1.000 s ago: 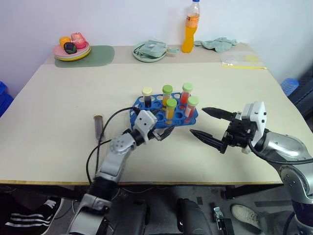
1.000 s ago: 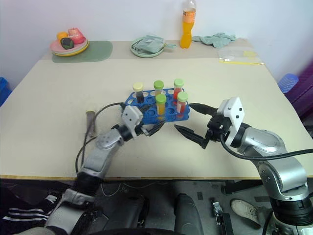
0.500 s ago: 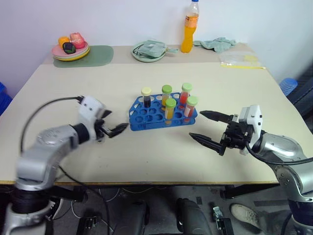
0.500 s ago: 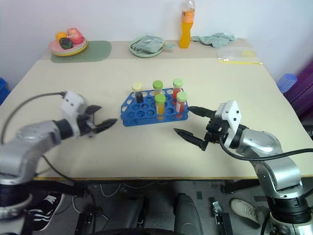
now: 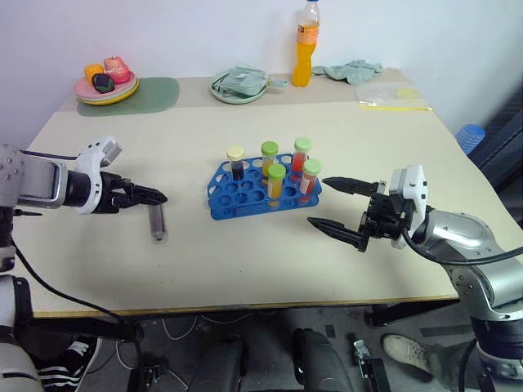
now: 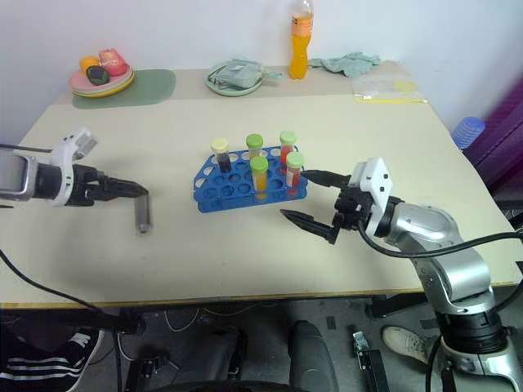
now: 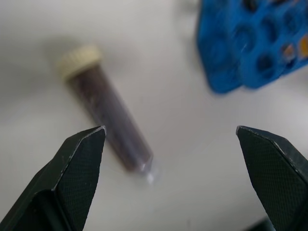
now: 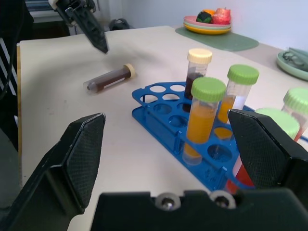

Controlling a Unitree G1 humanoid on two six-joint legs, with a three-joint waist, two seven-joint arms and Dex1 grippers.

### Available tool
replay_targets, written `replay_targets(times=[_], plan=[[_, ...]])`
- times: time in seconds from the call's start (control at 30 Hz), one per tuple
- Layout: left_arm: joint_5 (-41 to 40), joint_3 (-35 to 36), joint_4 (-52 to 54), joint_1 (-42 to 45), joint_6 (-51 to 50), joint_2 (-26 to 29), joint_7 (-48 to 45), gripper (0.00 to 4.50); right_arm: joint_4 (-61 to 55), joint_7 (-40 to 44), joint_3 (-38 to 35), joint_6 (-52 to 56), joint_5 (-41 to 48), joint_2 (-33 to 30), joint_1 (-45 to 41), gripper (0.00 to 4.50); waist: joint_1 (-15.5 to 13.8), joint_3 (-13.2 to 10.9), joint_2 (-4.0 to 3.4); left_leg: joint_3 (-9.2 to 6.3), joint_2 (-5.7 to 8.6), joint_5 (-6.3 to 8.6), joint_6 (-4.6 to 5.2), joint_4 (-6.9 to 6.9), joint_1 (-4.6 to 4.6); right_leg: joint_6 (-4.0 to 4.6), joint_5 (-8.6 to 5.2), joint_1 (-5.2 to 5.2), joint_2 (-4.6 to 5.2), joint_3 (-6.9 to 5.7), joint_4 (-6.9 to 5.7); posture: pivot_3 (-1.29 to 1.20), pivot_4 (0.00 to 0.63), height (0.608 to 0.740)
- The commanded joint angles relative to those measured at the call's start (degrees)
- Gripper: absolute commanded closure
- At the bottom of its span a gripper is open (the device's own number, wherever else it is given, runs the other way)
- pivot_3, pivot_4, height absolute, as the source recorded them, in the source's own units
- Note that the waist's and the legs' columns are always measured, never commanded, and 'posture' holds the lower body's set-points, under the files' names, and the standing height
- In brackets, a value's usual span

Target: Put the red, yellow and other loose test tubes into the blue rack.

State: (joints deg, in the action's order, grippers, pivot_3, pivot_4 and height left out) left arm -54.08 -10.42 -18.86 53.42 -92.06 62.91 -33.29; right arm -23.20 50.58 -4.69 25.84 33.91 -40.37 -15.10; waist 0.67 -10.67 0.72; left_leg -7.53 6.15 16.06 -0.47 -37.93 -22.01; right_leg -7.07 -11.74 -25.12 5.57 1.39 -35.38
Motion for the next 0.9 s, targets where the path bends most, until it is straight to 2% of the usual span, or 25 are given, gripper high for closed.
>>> replay_targets(times=[0.03,0.13,0.27,0.53,0.67,0.77,0.9], plan=[[-3.06,-4.90,-5.92,2.45,-0.44,0.66,2.87,0.03,-0.72,0.19,-0.57,-0.65,0.15,0.30,0.16,0.00,0.01,0.00,0.00,0.01,0.00,0.00,0.00,0.00,-0.02,0.00,0.00,-0.03,0.00,0.01,-0.01,0.00,0.150,0.740],[-7.96,-7.01,-10.69,3.52,-0.44,1.04,6.63,0.03,-0.94,0.25,-1.20,-1.16,0.01,0.27,1.57,0.00,0.11,0.00,0.00,0.00,-0.01,-0.01,-0.01,0.00,-0.06,0.00,0.00,-0.11,-0.02,0.02,-0.03,0.00,0.150,0.740],[-14.61,-7.02,-12.04,2.14,-0.44,0.86,13.50,0.03,-1.27,0.34,-1.73,-1.47,0.16,0.11,2.75,0.00,0.04,-0.01,0.01,0.01,0.00,-0.21,-0.35,-0.03,-0.19,0.00,0.00,-0.22,0.00,0.05,-0.05,0.00,0.150,0.740],[-21.62,-1.45,-15.38,-0.75,-0.44,-2.83,28.06,0.03,-1.50,-0.06,-1.39,-1.53,0.09,0.27,2.62,0.00,0.04,0.00,0.01,0.01,0.01,-0.21,-0.36,-0.05,-0.19,0.00,0.00,-0.23,0.00,0.06,-0.07,0.00,0.150,0.740],[-22.61,2.39,-16.53,-1.81,-0.44,-6.24,33.37,0.03,-1.27,-0.23,-0.94,-1.41,0.03,0.46,2.02,0.00,-0.17,0.03,-0.02,0.01,0.02,-0.23,-0.38,-0.06,-0.19,0.00,0.00,-0.22,0.00,0.07,-0.11,0.00,0.150,0.740],[-24.43,4.01,-16.77,-2.19,-0.44,-7.64,36.70,0.88,-1.30,-0.25,-0.82,-1.16,0.16,0.46,1.82,0.00,-0.39,0.04,-0.03,0.01,0.04,-0.23,-0.39,-0.08,-0.19,0.00,0.00,-0.20,0.03,0.07,-0.12,0.00,0.150,0.740],[-26.89,5.31,-17.75,-2.84,-0.44,-8.29,40.68,2.91,-1.15,-0.24,-1.12,-1.01,0.26,0.26,1.58,0.00,-0.28,0.05,-0.02,0.01,0.05,-0.23,-0.40,-0.10,-0.19,0.00,0.01,-0.20,0.04,0.07,-0.13,0.00,0.150,0.740]])
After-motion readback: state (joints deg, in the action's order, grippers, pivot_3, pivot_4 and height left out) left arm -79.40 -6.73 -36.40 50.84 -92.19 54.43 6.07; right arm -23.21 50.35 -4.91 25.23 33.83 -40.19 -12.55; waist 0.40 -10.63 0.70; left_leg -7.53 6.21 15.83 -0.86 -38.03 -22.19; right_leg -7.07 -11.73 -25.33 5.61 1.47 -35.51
